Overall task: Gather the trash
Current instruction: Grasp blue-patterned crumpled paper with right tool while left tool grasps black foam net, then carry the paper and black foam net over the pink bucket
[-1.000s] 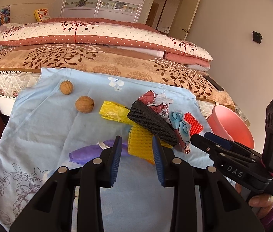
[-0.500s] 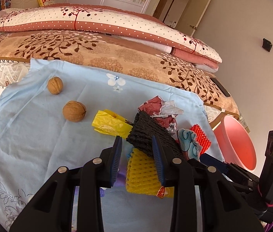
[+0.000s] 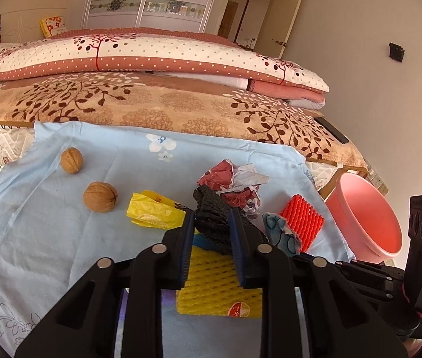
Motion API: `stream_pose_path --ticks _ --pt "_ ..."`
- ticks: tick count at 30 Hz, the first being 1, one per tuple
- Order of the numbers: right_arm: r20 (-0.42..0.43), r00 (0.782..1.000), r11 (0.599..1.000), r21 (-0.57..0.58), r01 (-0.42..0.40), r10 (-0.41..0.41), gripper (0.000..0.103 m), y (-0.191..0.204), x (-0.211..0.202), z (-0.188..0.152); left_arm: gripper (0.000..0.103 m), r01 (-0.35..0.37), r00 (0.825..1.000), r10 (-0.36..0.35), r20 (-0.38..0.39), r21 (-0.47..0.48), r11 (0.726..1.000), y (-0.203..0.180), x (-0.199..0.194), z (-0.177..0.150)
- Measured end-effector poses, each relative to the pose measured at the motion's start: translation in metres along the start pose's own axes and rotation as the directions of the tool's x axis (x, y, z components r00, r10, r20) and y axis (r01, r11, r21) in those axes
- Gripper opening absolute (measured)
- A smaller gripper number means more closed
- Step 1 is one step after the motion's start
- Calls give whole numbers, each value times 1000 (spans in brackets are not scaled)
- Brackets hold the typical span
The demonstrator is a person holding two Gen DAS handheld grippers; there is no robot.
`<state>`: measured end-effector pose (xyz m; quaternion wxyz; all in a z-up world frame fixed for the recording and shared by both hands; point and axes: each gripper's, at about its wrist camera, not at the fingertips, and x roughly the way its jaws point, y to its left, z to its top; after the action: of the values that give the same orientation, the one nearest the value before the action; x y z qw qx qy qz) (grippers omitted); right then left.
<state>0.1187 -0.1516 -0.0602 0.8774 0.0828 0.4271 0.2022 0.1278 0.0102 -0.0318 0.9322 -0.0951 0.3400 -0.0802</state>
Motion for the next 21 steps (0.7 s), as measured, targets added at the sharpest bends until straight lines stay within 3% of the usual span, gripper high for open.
stream_pose_path --ticks 4,21 --pt "25 1000 1000 9 -11 11 1 -1 -10 -3 15 17 999 -18 30 35 999 -10 -11 -1" --pt "171 985 998 51 -36 27 1 -10 -81 -4 15 99 985 -109 134 83 992 -44 -63 7"
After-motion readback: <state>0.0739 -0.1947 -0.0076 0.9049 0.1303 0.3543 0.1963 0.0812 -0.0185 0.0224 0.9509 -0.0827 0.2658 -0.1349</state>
